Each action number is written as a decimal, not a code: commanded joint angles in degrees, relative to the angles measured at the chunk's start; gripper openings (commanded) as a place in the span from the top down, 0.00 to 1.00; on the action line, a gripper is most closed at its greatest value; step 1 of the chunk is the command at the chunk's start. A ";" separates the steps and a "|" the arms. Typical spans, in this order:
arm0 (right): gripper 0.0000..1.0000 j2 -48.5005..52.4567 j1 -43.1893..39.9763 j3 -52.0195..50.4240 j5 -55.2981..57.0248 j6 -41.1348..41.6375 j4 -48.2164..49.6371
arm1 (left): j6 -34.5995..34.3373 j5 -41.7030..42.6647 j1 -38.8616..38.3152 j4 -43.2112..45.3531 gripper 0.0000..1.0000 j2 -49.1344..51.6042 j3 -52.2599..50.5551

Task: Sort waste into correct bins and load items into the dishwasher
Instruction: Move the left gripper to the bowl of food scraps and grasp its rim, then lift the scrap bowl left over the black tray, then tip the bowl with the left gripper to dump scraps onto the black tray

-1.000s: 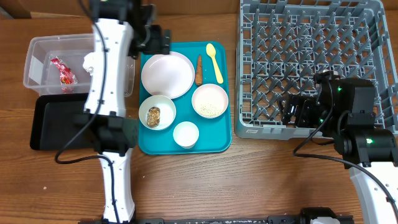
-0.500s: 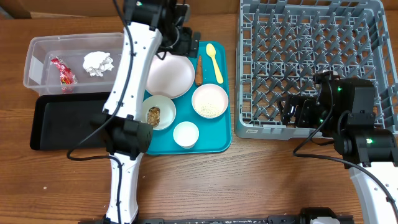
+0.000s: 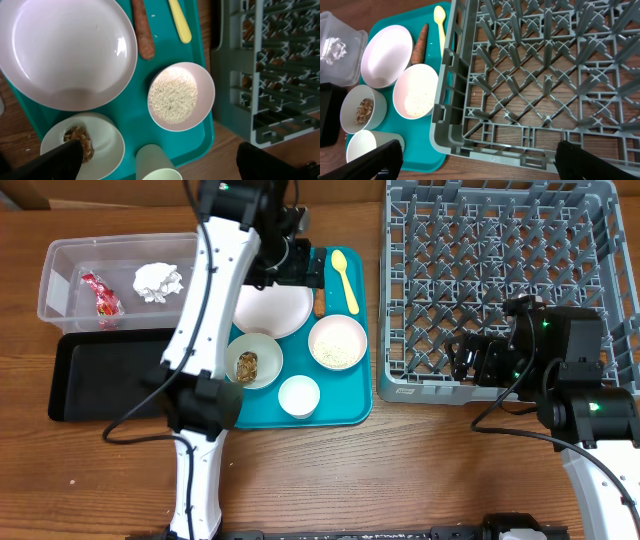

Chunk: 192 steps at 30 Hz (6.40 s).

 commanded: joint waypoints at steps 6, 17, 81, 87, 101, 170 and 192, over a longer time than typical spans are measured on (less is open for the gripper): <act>0.00 0.00 0.13 1.55 -1.42 -0.02 -0.63 | -6.69 -6.14 -1.11 -0.17 0.00 -14.99 -18.18; 0.00 0.00 0.13 1.55 -1.40 -0.02 -0.66 | -14.03 -6.49 -1.55 17.44 0.32 -16.13 -46.38; 0.00 0.02 0.13 1.55 -1.40 -0.04 -0.31 | -9.42 -5.79 0.72 7.23 0.96 -16.41 -31.39; 0.00 0.02 0.13 1.55 -1.42 -0.02 0.09 | -3.08 -4.50 6.60 -0.20 0.96 -20.26 -28.41; 0.00 0.02 0.13 1.55 -1.86 -0.02 -0.11 | 13.18 11.76 25.97 6.45 0.96 -28.92 -49.68; 0.01 0.02 0.13 1.55 -2.27 -0.02 -2.60 | 46.60 72.59 63.30 6.16 0.96 -14.67 -81.42; 0.01 0.02 0.13 1.55 -2.27 -0.02 -2.54 | 56.89 69.22 63.98 -0.28 0.96 -15.04 -78.86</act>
